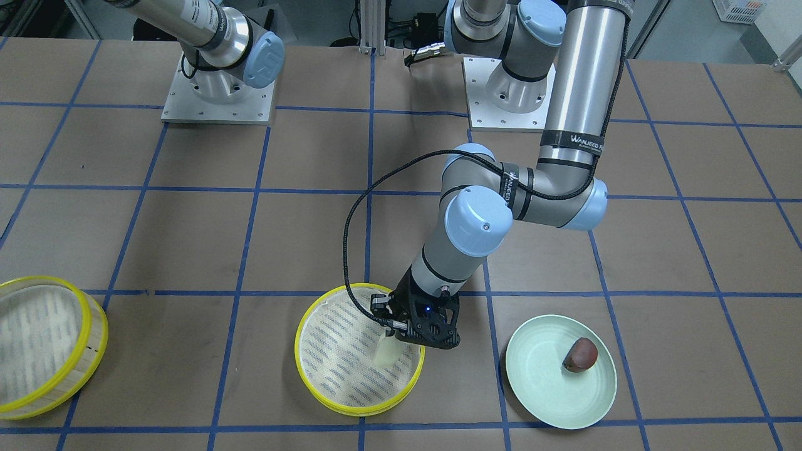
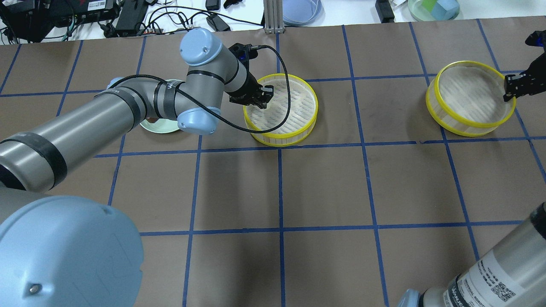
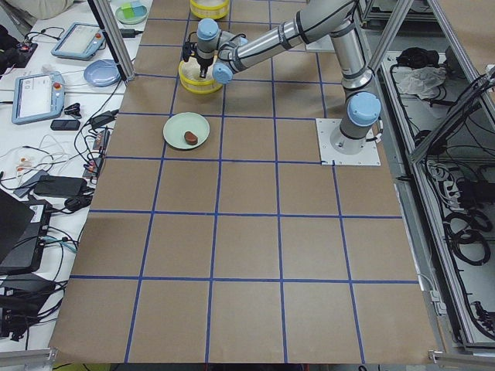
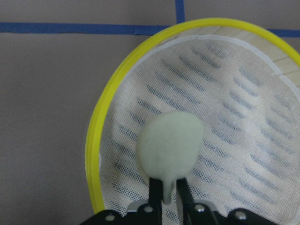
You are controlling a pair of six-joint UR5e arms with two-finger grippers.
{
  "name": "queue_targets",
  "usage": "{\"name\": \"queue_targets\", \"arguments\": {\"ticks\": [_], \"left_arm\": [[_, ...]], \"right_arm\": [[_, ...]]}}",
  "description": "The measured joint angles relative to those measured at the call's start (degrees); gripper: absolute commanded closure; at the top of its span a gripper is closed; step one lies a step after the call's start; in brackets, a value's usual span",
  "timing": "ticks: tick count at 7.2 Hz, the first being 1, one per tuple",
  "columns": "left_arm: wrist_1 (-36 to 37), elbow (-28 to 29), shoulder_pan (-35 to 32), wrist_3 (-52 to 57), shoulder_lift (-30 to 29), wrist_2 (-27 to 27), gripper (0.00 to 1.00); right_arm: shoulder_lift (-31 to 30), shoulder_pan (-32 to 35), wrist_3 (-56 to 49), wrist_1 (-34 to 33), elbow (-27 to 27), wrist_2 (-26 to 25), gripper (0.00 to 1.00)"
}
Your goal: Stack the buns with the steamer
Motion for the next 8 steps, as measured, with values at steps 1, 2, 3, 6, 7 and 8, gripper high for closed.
{"name": "queue_targets", "arguments": {"ticks": [1, 2, 3, 6, 7, 8], "left_arm": [[-0.5, -0.1, 0.0, -0.5, 0.3, 0.4, 0.0], [-1.0, 0.2, 0.0, -1.5, 0.9, 0.5, 0.0], [-2.0, 0.9, 0.1, -2.7, 1.6, 0.5, 0.0], [-12.3, 6.0, 6.8, 2.8, 5.6, 1.0, 0.0], [-14.3, 6.4, 10.1, 8.2, 6.5, 2.4, 0.0], [-15.6, 6.3, 12.6, 15.0, 6.6, 5.5, 0.0]], "right_arm": [[-2.5, 1.5, 1.6, 1.7, 0.0, -1.4, 1.0], [-4.6, 2.9, 3.2, 3.5, 0.0, -2.6, 1.0], [-6.1, 3.9, 4.5, 4.7, 0.0, -3.5, 1.0], [-11.6, 10.2, 11.0, 8.6, 0.0, -6.6, 1.0], [-12.9, 13.7, 14.7, 10.2, 0.0, -7.1, 1.0], [-13.5, 17.9, 18.9, 11.0, 0.0, -6.8, 1.0]]}}
